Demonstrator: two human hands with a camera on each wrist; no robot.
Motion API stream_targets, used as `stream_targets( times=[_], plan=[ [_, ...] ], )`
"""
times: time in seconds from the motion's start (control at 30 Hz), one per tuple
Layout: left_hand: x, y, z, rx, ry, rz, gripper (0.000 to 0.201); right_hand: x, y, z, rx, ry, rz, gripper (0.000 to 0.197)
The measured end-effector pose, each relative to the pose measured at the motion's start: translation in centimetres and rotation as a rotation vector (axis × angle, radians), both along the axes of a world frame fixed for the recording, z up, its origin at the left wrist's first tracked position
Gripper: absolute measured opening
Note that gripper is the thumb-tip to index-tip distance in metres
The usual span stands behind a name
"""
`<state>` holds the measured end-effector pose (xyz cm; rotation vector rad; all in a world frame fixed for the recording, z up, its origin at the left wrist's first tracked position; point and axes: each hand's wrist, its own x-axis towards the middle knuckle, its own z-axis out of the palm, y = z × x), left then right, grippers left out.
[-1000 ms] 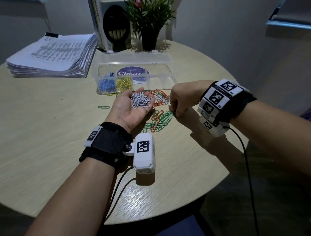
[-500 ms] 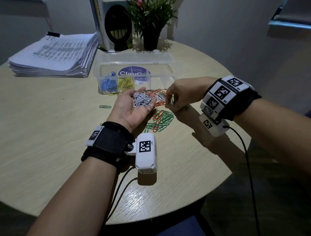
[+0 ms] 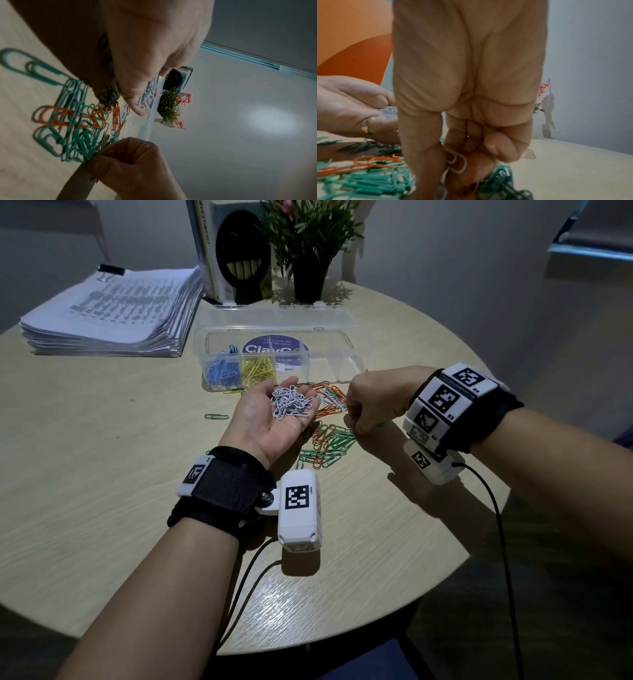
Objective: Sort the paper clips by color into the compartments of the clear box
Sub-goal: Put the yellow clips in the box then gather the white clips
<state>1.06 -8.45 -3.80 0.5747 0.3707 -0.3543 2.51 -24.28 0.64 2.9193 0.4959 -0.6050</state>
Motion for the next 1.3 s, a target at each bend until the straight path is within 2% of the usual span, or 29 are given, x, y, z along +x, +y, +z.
stream_targets(
  times=[0.2,0.4,0.63,0.8,0.9,1.0,1.07,1.2,1.3],
  plan=[
    [0.1,0.0,-0.1,0.033,-0.003,-0.021,0.043,0.5,0.1,1.2,0.027,-0.048,-0.029,0.011],
    [0.1,-0.2,-0.2,0.034,-0.01,-0.036,0.042,1.2,2.0,3.8,0.311,-0.093,-0.023,0.016],
    [0.6,-0.4,-0.8,-0.05,-0.016,-0.066,0.036,1.2,4.5,4.0,0.485,-0.096,0.037,0.031],
    [0.6,0.1,-0.5,-0.065,0.012,0.013,0.033,2.0,3.7,3.8,0.645,-0.128,-0.1,0.013],
    [0.6,0.6,-0.3,-0.072,0.022,0.046,0.034,3.0,3.1,2.6,0.465,-0.151,-0.143,0.014],
    [0.6,0.8,-0.2,-0.094,0.033,0.056,0.035,3.4,3.1,0.8,0.252,-0.158,-0.077,0.02],
    [0.7,0.8,-0.3,-0.098,0.036,0.065,0.036,3.5,3.2,-0.1,0.165,-0.173,-0.03,0.016],
    [0.8,0.9,-0.4,-0.097,0.042,0.074,0.038,3.5,2.9,-0.9,0.108,-0.214,-0.011,0.022],
    [0.7,0.8,-0.4,-0.083,0.034,0.067,0.039,3.6,2.6,-0.8,0.102,-0.18,-0.019,0.023]
  ],
)
